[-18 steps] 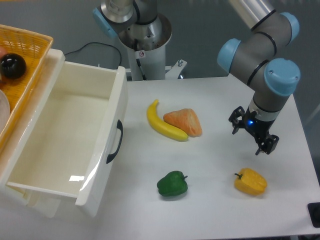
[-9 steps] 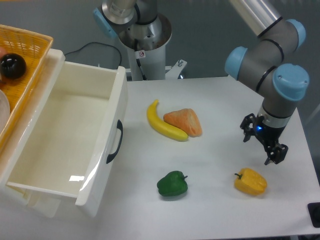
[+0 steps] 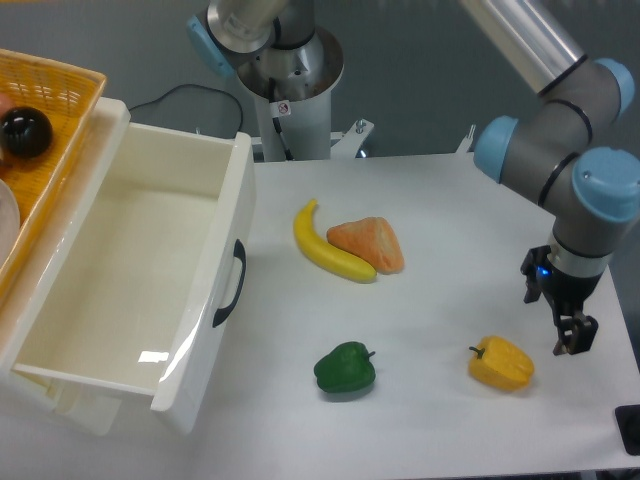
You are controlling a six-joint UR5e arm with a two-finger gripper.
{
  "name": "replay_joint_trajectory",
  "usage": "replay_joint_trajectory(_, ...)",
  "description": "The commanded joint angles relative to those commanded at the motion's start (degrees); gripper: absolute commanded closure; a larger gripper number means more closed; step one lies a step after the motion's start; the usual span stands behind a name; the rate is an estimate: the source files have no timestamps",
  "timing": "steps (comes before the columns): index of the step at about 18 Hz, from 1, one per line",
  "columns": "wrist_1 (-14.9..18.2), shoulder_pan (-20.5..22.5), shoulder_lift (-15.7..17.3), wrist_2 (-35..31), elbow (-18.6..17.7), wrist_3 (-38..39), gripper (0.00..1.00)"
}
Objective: Pick up the yellow pepper
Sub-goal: 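Move the open gripper over the yellow bell pepper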
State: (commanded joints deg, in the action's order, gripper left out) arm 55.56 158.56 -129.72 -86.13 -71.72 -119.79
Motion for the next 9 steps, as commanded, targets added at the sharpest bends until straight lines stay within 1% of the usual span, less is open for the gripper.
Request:
replay_joint_trajectory(2,-0.6,-0.1,-0.7,0.1,-0.2,-1.0,0.00)
replay_joint_trajectory(5,-0.4,-0.1,-0.9,0.0,-0.5,-7.7,0.00)
replay_joint_trajectory(9,-0.3,-0.1,-0.7,0.1,-1.8,-9.6,0.00)
